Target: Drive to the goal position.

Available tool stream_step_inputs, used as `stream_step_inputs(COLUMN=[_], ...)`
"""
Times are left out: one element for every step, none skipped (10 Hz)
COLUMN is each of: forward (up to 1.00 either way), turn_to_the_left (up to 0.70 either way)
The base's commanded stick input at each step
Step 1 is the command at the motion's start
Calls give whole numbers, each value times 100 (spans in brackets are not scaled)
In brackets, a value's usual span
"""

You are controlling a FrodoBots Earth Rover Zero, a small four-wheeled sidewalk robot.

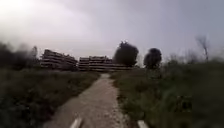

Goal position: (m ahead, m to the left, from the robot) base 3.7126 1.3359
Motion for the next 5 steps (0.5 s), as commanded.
stream_step_inputs(forward=[70, 70, 70, 70, 70], turn_to_the_left=[0, 0, 0, 0, 0])
